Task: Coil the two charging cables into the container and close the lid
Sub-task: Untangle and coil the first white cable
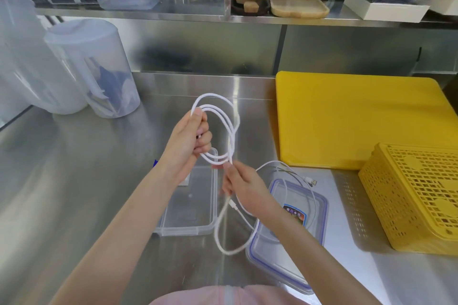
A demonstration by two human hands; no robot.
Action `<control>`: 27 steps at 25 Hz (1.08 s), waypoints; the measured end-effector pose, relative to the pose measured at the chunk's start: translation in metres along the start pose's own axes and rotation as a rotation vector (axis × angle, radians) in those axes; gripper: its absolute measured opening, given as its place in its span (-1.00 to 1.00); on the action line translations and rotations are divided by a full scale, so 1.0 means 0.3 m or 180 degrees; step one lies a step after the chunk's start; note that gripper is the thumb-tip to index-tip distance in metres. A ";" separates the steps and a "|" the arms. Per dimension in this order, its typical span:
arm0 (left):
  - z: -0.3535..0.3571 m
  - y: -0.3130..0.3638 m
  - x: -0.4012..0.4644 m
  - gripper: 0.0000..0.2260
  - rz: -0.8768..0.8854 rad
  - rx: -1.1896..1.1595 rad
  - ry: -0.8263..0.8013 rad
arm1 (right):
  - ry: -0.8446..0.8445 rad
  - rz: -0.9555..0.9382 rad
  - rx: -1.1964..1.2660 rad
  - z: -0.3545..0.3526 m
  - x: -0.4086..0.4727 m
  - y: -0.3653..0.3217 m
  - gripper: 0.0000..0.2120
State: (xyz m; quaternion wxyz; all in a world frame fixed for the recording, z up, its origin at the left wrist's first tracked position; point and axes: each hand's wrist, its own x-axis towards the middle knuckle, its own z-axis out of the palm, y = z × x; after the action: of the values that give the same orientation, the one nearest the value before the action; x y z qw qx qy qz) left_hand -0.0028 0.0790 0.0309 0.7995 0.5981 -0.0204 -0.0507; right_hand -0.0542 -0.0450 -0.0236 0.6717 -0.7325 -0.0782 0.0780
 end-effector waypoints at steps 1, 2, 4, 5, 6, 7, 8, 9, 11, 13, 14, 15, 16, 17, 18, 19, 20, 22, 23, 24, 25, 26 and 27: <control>-0.008 0.014 0.011 -0.72 0.0039 -0.0054 0.0070 | -0.0061 0.0073 -0.0245 0.005 -0.016 0.021 -0.74; -0.019 0.033 0.024 -0.72 0.0073 -0.0084 0.0140 | -0.0195 0.0229 -0.0528 -0.002 -0.033 0.055 -0.72; -0.048 0.078 0.046 -0.71 0.0150 -0.0091 0.0244 | -0.0584 0.0696 -0.1082 -0.040 -0.063 0.113 -0.68; -0.062 0.096 0.052 -0.71 0.0172 -0.0078 0.0251 | -0.0759 0.0932 -0.1300 -0.066 -0.069 0.134 -0.67; -0.072 0.107 0.055 -0.70 0.0168 -0.0023 0.0213 | -0.0875 0.1084 -0.1472 -0.089 -0.070 0.140 -0.68; -0.074 0.107 0.053 -0.70 0.0132 0.0088 0.0140 | -0.0911 0.1133 -0.1584 -0.109 -0.064 0.139 -0.71; -0.071 0.097 0.047 -0.71 0.0080 0.0217 0.0036 | -0.0859 0.1086 -0.1590 -0.121 -0.055 0.119 -0.75; -0.062 0.078 0.039 -0.71 0.0031 0.0317 -0.0085 | -0.0734 0.1001 -0.1421 -0.128 -0.036 0.094 -0.75; -0.032 0.035 0.019 -0.72 -0.0070 0.0377 -0.0311 | -0.0406 0.0817 -0.0791 -0.123 0.003 0.026 -0.52; -0.002 0.007 0.004 -0.72 -0.0140 0.0366 -0.0440 | -0.0183 0.0542 -0.0549 -0.114 0.045 -0.027 -0.49; 0.007 0.003 0.000 -0.72 -0.0151 0.0343 -0.0470 | -0.0152 0.0421 -0.0506 -0.111 0.060 -0.041 -0.58; 0.012 0.003 -0.002 -0.72 -0.0142 0.0299 -0.0479 | -0.0151 0.0371 -0.0477 -0.105 0.062 -0.046 -0.71; 0.011 0.007 -0.001 -0.73 -0.0123 0.0239 -0.0466 | -0.0144 0.0382 -0.0356 -0.097 0.059 -0.054 -0.83; 0.006 0.011 0.001 -0.73 -0.0109 0.0173 -0.0433 | -0.0104 0.0381 -0.0238 -0.093 0.051 -0.051 -0.83; -0.001 0.014 0.001 -0.73 -0.0105 0.0120 -0.0378 | -0.0017 0.0411 -0.0106 -0.096 0.042 -0.046 -0.77; -0.008 0.014 0.000 -0.72 -0.0111 0.0084 -0.0305 | 0.0132 0.0417 -0.0041 -0.108 0.039 -0.035 -0.74; -0.015 0.011 -0.003 -0.72 -0.0132 0.0053 -0.0229 | 0.0287 0.0399 0.0022 -0.123 0.036 -0.031 -0.73; -0.018 -0.004 -0.014 -0.72 -0.0197 -0.0084 -0.0145 | 0.0533 0.0399 0.0102 -0.155 0.041 -0.022 -0.73; -0.013 -0.013 -0.020 -0.71 -0.0226 -0.0193 -0.0163 | 0.0592 0.0460 0.0143 -0.162 0.044 -0.020 -0.73; -0.006 -0.020 -0.024 -0.71 -0.0250 -0.0303 -0.0202 | 0.0634 0.0566 0.0221 -0.159 0.045 -0.025 -0.73; 0.003 -0.024 -0.026 -0.71 -0.0279 -0.0405 -0.0240 | 0.0638 0.0689 0.0349 -0.153 0.044 -0.026 -0.73; 0.011 -0.026 -0.027 -0.71 -0.0328 -0.0499 -0.0265 | 0.0580 0.0814 0.0559 -0.142 0.040 -0.032 -0.73; 0.018 -0.026 -0.027 -0.70 -0.0386 -0.0587 -0.0281 | 0.0442 0.0895 0.0801 -0.131 0.034 -0.038 -0.74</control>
State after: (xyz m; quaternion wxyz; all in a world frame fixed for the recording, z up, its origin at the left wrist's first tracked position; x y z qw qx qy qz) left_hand -0.0119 0.0726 0.0253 0.8450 0.5193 -0.0147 -0.1270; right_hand -0.0357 -0.0801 -0.0090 0.7442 -0.6502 0.0817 0.1294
